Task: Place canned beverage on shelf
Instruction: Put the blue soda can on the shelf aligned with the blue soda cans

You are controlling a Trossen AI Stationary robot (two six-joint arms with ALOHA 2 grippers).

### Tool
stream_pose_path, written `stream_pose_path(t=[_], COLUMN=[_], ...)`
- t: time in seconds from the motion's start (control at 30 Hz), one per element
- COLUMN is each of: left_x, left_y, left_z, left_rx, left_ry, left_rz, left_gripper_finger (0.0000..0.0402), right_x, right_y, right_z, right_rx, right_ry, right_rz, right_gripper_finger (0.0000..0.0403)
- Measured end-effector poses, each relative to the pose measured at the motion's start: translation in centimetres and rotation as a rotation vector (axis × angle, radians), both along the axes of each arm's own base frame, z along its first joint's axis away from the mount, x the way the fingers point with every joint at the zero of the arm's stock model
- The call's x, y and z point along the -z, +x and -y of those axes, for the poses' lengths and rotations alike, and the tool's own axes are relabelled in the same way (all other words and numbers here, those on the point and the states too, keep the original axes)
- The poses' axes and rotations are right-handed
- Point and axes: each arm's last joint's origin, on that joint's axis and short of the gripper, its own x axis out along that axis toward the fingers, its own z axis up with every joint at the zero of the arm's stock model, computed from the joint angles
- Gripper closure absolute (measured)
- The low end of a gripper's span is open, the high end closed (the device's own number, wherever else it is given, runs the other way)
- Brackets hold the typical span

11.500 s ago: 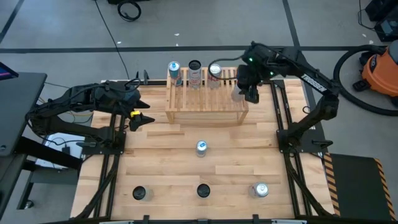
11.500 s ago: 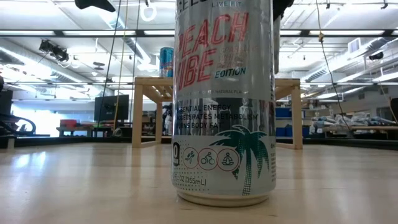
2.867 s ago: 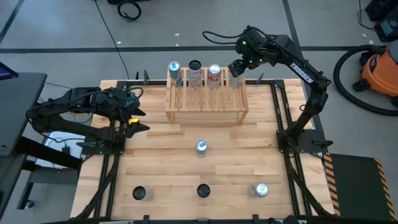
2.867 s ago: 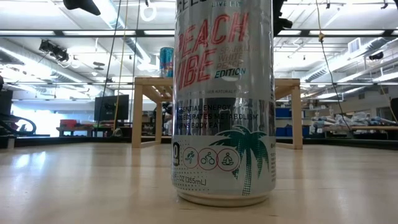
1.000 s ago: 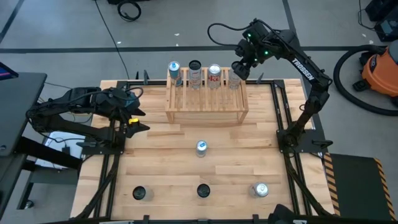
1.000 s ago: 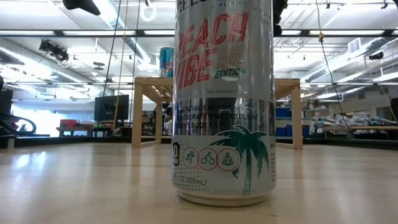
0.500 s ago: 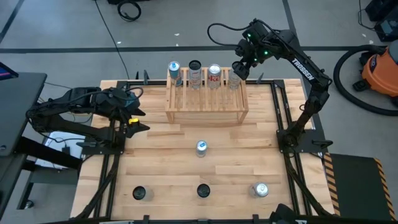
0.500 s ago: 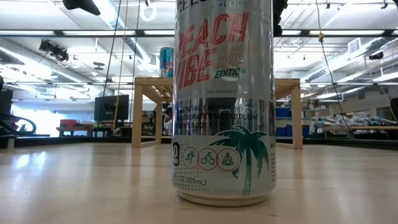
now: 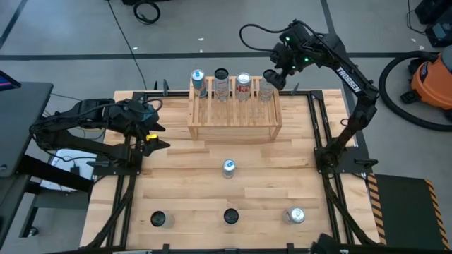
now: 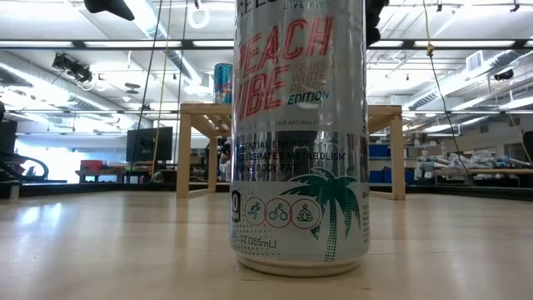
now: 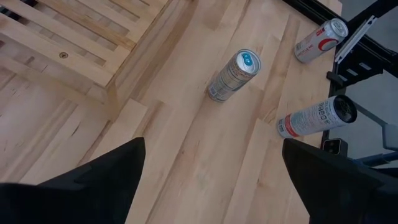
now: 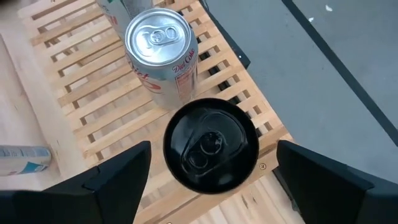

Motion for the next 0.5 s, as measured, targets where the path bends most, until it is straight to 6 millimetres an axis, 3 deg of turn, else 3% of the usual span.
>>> stream_pose_path(t=[0.5], left_x=[-0.2], left_y=[0.2], left_z=[0.0], left_rx=[0.053], left_ry=[0.058], left_rz=[0.026], left_gripper_finger=[0.0021], right_x=[-3.2], right_y=[-2.8], right_z=[-3.3], right_rx=[0.002], right_ry=[-0.064], right_rz=[0.14], right_gripper_finger=[0.0046])
